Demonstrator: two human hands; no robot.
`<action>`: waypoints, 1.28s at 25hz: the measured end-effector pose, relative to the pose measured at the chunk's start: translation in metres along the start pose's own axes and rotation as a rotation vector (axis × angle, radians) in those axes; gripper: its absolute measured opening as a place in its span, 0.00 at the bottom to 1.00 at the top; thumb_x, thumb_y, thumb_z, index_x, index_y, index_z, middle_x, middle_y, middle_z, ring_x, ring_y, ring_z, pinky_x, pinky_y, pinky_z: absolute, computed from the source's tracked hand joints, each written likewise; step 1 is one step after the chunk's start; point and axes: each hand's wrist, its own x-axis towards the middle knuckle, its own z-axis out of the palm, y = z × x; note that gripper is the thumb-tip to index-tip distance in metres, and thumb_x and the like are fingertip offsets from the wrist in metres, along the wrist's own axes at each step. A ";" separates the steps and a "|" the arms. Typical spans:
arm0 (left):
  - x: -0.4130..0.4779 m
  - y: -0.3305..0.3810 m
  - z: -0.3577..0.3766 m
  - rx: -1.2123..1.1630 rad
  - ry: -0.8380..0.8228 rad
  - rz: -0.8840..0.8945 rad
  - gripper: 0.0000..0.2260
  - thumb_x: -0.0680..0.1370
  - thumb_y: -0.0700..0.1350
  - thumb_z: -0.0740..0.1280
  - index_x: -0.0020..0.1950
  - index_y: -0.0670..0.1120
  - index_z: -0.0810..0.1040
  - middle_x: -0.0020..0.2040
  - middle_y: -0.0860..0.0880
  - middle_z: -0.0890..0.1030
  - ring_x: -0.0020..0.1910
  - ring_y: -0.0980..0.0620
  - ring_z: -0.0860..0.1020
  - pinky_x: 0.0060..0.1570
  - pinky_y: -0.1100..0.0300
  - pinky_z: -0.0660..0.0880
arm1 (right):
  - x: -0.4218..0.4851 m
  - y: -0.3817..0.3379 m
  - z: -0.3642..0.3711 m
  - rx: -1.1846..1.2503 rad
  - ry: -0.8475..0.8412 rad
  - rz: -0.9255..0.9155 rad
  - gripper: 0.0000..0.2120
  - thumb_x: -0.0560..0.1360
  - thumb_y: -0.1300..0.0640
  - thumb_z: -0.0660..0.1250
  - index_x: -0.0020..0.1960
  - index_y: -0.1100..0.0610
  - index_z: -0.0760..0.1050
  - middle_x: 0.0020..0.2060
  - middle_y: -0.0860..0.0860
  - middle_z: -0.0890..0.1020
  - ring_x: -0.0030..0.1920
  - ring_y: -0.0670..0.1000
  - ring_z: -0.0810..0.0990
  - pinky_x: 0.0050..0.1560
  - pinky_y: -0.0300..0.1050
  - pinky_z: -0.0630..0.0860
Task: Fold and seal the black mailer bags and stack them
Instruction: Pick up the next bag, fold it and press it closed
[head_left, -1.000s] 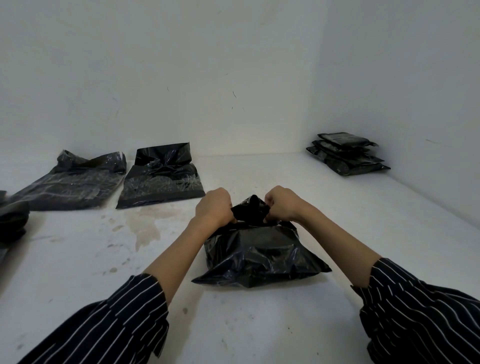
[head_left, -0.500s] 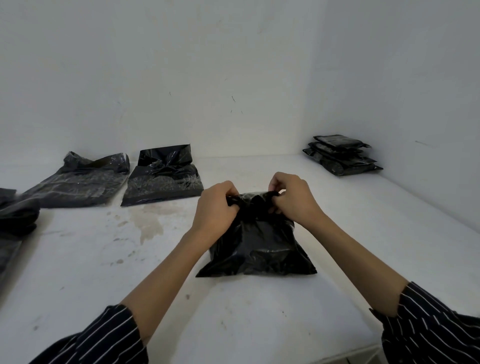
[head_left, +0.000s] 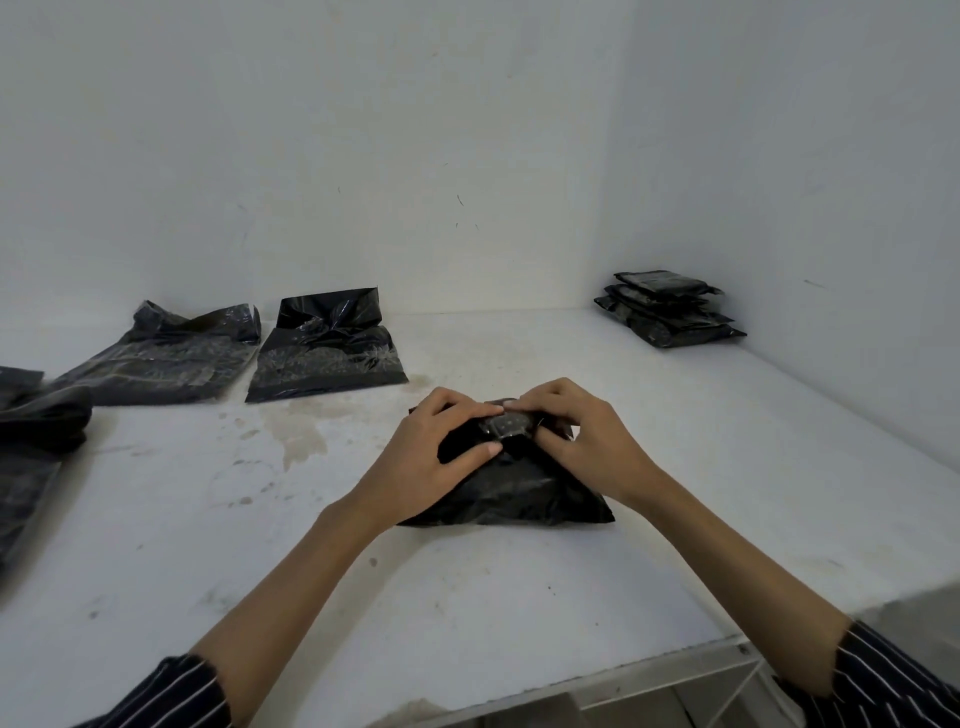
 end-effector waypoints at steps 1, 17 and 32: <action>-0.001 -0.002 0.001 0.023 0.024 0.009 0.18 0.73 0.59 0.65 0.60 0.55 0.77 0.52 0.56 0.74 0.52 0.60 0.74 0.57 0.67 0.70 | -0.003 0.001 0.002 -0.008 0.003 -0.018 0.17 0.74 0.67 0.64 0.57 0.51 0.80 0.53 0.47 0.78 0.52 0.42 0.76 0.54 0.29 0.68; -0.014 -0.014 -0.006 0.415 0.103 0.329 0.28 0.71 0.68 0.62 0.60 0.50 0.80 0.54 0.52 0.78 0.51 0.52 0.70 0.51 0.58 0.67 | -0.020 0.026 0.005 -0.232 0.005 -0.323 0.19 0.77 0.51 0.59 0.65 0.52 0.76 0.60 0.49 0.74 0.59 0.45 0.75 0.56 0.36 0.72; -0.016 -0.004 0.004 0.346 0.133 0.353 0.12 0.73 0.51 0.66 0.43 0.41 0.78 0.43 0.51 0.78 0.42 0.52 0.73 0.44 0.61 0.69 | -0.024 0.030 0.003 -0.873 0.271 -0.872 0.12 0.77 0.61 0.62 0.56 0.61 0.81 0.53 0.56 0.83 0.52 0.55 0.77 0.53 0.47 0.68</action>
